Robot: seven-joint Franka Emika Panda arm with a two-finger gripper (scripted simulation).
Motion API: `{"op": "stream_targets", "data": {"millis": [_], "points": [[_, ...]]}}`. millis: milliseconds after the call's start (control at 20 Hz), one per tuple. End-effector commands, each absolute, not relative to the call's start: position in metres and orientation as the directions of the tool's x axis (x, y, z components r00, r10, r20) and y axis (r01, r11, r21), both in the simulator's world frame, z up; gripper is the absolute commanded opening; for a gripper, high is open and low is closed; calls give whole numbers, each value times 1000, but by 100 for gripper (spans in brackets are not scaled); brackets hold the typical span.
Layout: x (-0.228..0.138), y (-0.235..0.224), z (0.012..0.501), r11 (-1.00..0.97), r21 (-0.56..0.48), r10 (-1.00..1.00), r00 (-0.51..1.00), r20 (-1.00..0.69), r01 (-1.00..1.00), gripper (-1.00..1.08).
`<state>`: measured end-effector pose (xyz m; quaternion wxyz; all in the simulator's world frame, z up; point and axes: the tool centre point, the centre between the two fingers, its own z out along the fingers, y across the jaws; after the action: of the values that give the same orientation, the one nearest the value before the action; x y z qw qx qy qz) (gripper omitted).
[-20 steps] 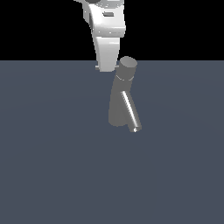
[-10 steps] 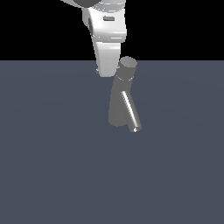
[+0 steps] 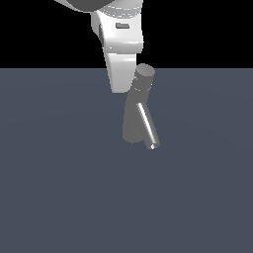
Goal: Turn on the faucet by rotating a designated handle.
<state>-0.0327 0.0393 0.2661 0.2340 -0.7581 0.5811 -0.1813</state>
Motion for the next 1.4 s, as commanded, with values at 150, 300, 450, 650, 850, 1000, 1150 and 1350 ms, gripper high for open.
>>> {"op": "stream_targets", "data": {"millis": [150,300,450,650,850,1000,1150,1350], "points": [[-43,32,257,-207,-559,-969,249,1,-803,-100],[-47,32,255,-207,-559,-969,249,1,-803,-100],[-45,39,259,-217,-566,-965,261,3,-795,-100],[-48,34,256,-216,-565,-966,260,3,-796,-100],[-51,29,253,-216,-565,-966,260,3,-796,-100],[-53,25,251,-215,-565,-966,259,3,-797,-100],[-55,21,248,-214,-564,-966,258,2,-797,-100],[-58,16,245,-213,-564,-966,257,2,-798,-100]]}}
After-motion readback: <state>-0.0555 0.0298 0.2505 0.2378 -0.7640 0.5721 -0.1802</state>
